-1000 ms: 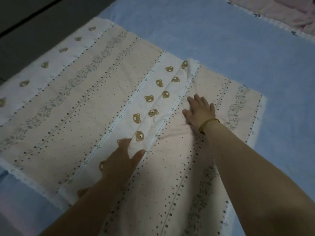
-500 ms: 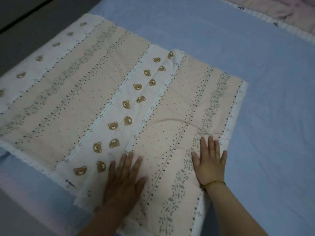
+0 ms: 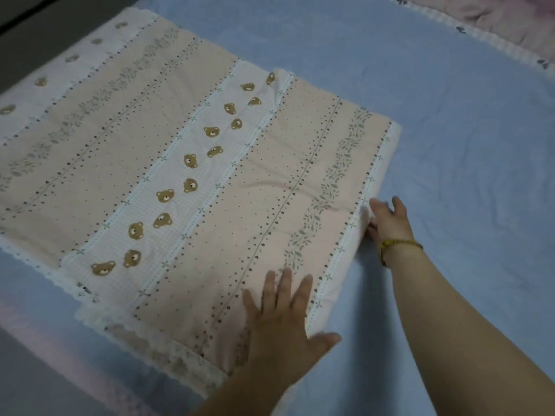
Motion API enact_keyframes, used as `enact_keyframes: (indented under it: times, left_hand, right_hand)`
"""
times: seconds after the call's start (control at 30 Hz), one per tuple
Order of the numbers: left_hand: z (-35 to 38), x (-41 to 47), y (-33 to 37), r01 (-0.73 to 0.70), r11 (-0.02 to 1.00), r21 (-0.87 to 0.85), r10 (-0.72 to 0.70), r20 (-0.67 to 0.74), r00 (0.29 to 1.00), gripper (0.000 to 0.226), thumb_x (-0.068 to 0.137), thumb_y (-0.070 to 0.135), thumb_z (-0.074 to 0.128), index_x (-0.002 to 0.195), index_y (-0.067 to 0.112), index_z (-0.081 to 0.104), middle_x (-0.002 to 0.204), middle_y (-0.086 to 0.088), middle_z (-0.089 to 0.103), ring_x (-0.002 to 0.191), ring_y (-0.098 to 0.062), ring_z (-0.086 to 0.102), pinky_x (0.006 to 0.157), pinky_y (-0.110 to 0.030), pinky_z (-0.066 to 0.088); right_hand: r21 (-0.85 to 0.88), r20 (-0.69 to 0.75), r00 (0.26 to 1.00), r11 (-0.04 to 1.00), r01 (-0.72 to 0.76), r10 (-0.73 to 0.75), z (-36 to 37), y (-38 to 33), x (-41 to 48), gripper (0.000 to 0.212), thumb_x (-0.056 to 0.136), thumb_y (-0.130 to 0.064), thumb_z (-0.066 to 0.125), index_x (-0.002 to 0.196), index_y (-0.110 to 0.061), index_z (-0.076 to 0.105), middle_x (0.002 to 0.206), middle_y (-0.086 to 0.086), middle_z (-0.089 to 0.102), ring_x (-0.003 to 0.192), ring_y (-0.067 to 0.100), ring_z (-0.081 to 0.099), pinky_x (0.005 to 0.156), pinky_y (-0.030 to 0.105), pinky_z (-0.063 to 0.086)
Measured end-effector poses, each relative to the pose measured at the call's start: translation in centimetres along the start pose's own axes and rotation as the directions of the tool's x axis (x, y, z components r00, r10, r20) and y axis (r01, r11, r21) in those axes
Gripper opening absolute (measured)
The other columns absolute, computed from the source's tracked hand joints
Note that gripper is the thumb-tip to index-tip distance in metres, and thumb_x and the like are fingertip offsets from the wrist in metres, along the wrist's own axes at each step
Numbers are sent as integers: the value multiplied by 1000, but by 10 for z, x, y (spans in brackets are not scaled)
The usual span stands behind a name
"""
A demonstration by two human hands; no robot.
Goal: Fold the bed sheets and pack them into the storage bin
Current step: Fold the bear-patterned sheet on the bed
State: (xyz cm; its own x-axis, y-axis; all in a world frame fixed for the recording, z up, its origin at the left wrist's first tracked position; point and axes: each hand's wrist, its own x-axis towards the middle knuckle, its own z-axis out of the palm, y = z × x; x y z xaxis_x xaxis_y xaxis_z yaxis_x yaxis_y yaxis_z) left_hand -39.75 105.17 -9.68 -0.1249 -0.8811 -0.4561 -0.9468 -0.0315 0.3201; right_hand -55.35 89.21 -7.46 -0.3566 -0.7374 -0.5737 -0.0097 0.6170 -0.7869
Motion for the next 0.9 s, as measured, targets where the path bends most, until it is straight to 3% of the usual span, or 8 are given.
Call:
enact_keyframes:
  times: [0.13,0.23,0.33,0.43,0.5,0.6,0.8,0.9]
  left_hand:
    - [34,8,19,29,997,67,-29,-6,1000,108,44,81,50,129,14,40,132,-22,48,122,-38,35,103,-59,0]
    - [32,7,24,46,997,67,-44,-39,998,105,40,52,82,128,13,40,129,-23,53,122,-38,35,102,-58,3]
    - [30,4,23,17,992,126,-8,-74,997,62,61,25,55,122,14,49,123,-20,57,116,-40,44,95,-64,21]
    - [11,3,22,45,999,1,-45,75,996,58,64,23,49,121,18,59,124,-12,60,110,-37,59,76,-66,45]
    - [-15,2,22,140,984,-108,-127,117,985,64,87,41,20,148,25,12,153,1,12,141,-26,23,105,-58,25]
    - [-40,-11,11,51,987,-153,-44,48,998,68,74,57,-12,126,23,-40,139,26,-26,142,-3,-10,115,-25,2]
    - [-110,-24,-43,31,828,-561,-112,-110,988,24,97,43,27,112,59,18,132,21,41,109,4,51,88,-7,33]
    - [-159,-24,-95,12,773,-634,-163,-180,970,26,100,31,33,115,50,24,117,21,41,95,10,40,69,-4,27]
  right_hand:
    - [55,53,998,998,-23,20,-6,-24,36,66,94,-27,50,148,-21,12,153,5,21,116,21,50,96,33,44]
    - [-24,12,1000,1000,-16,16,-2,-34,55,69,93,-32,52,148,-18,13,154,5,19,134,26,35,109,39,34]
    - [-56,-18,1000,998,-7,6,1,-39,69,72,88,-34,58,146,-9,22,151,8,27,135,26,33,112,42,30]
    - [-40,-12,1000,999,-9,9,4,-49,70,59,89,-26,58,139,-3,37,139,1,43,124,19,45,109,30,31]
    - [-42,-16,1000,999,14,-14,5,-54,69,45,92,-13,53,135,-2,43,131,6,51,117,20,50,94,21,37]
    - [7,-53,993,995,103,-103,14,-70,52,39,91,-4,51,131,-1,48,131,15,53,113,27,54,97,27,42]
    - [-54,-85,950,954,296,-300,55,-138,10,42,86,1,55,128,1,52,129,15,56,112,27,57,96,33,46]
    - [-104,-80,924,925,365,-374,108,-179,-12,41,84,2,55,126,1,54,125,16,58,98,22,57,86,34,51]
